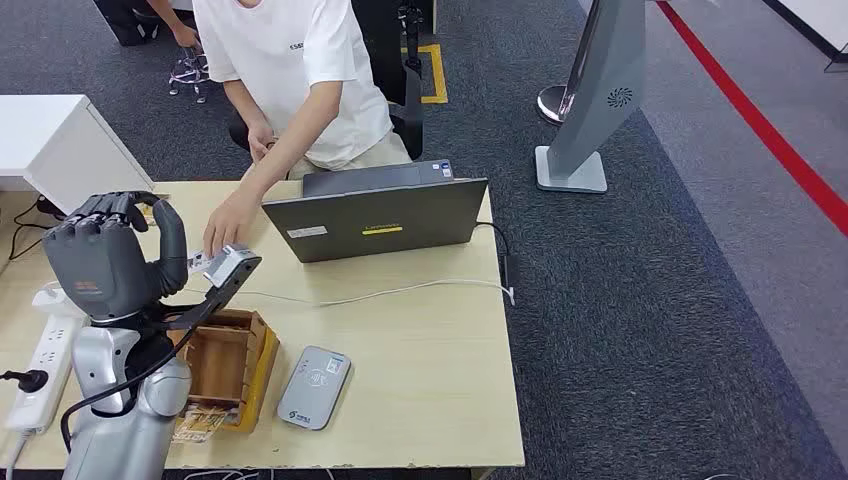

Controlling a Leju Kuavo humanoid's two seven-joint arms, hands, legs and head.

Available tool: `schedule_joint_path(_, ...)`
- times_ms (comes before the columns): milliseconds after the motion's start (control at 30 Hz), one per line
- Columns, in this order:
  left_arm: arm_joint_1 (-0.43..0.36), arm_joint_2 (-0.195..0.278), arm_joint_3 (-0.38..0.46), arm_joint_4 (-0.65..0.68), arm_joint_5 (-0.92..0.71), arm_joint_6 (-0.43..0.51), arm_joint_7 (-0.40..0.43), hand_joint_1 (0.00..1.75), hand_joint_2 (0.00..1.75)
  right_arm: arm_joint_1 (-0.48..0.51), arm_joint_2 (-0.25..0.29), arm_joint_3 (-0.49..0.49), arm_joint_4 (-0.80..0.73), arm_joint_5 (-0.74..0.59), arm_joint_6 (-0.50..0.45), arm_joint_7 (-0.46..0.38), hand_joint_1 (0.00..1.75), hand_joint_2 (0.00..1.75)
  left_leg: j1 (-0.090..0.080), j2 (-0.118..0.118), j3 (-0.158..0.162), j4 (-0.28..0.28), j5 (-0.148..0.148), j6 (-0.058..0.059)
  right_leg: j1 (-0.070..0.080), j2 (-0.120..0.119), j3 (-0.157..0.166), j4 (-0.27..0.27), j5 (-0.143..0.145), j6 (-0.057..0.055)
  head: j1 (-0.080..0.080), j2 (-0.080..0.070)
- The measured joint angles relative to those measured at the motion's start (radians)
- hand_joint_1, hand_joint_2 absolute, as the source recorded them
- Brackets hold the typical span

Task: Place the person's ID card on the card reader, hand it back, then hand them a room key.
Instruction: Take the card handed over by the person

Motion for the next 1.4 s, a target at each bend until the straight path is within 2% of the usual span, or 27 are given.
schedule_joint_path(433, -0.028, 0.04, 0.037, 0.08, 0.018, 0.009, 0.024, 0.0, 1.75, 0.0, 0.0, 0.0, 0.0, 0.018, 0.007, -0.001, 0.0, 1.75, 0.0, 0.0, 0.0, 0.0, 0.001, -0.001, 0.0, 0.0, 0.0, 0.001, 0.0, 0.0, 0.0, 0.0)
schedule_joint_path(567, -0.08, 0.062, 0.083, 0.178, 0.006, 0.009, 0.049, 0.0, 1.75, 0.0, 0.0, 0.0, 0.0, 0.031, 0.011, -0.003, 0.0, 1.75, 0.0, 0.001, 0.0, 0.0, 0.001, -0.001, 0.0, 0.0, 0.0, 0.001, 0.0, 0.0, 0.0, 0.0)
schedule_joint_path(767, -0.143, 0.093, 0.148, 0.317, 0.011, 0.018, 0.04, 0.0, 1.75, 0.0, 0.0, 0.0, 0.0, 0.042, 0.02, -0.004, 0.0, 1.75, 0.0, 0.0, 0.0, 0.0, 0.002, -0.002, 0.0, 0.0, -0.001, 0.002, 0.001, -0.001, -0.001, 0.0)
schedule_joint_path(1200, -0.166, 0.095, 0.163, 0.396, 0.009, 0.018, 0.029, 0.0, 1.75, 0.0, 0.0, 0.0, 0.0, 0.046, 0.021, -0.004, 0.0, 1.75, 0.0, 0.0, 0.0, 0.0, 0.002, -0.002, 0.0, 0.0, -0.001, 0.002, 0.001, -0.001, 0.0, 0.0)
schedule_joint_path(1333, -0.166, 0.094, 0.163, 0.403, 0.01, 0.014, 0.027, 1.75, 1.75, 0.0, 0.0, 0.0, 0.0, 0.048, 0.021, -0.004, 0.0, 1.75, 0.0, 0.0, 0.0, 0.0, 0.002, -0.003, 0.0, 0.0, -0.001, 0.002, 0.001, -0.001, -0.001, 0.0)
schedule_joint_path(1367, -0.166, 0.094, 0.163, 0.405, 0.012, 0.012, 0.025, 1.75, 1.75, -0.001, 0.0, 0.0, 0.0, 0.048, 0.021, -0.004, 0.0, 1.75, 0.0, 0.0, 0.0, 0.0, 0.002, -0.003, 0.0, 0.0, -0.001, 0.002, 0.001, -0.001, -0.001, 0.0)
schedule_joint_path(1400, -0.166, 0.094, 0.163, 0.407, 0.014, 0.009, 0.022, 1.75, 1.31, -0.001, 0.0, 0.0, 0.0, 0.048, 0.021, -0.004, 0.0, 1.75, 0.0, 0.0, 0.0, 0.0, 0.002, -0.003, 0.0, 0.0, -0.001, 0.002, 0.001, -0.001, -0.001, 0.0)
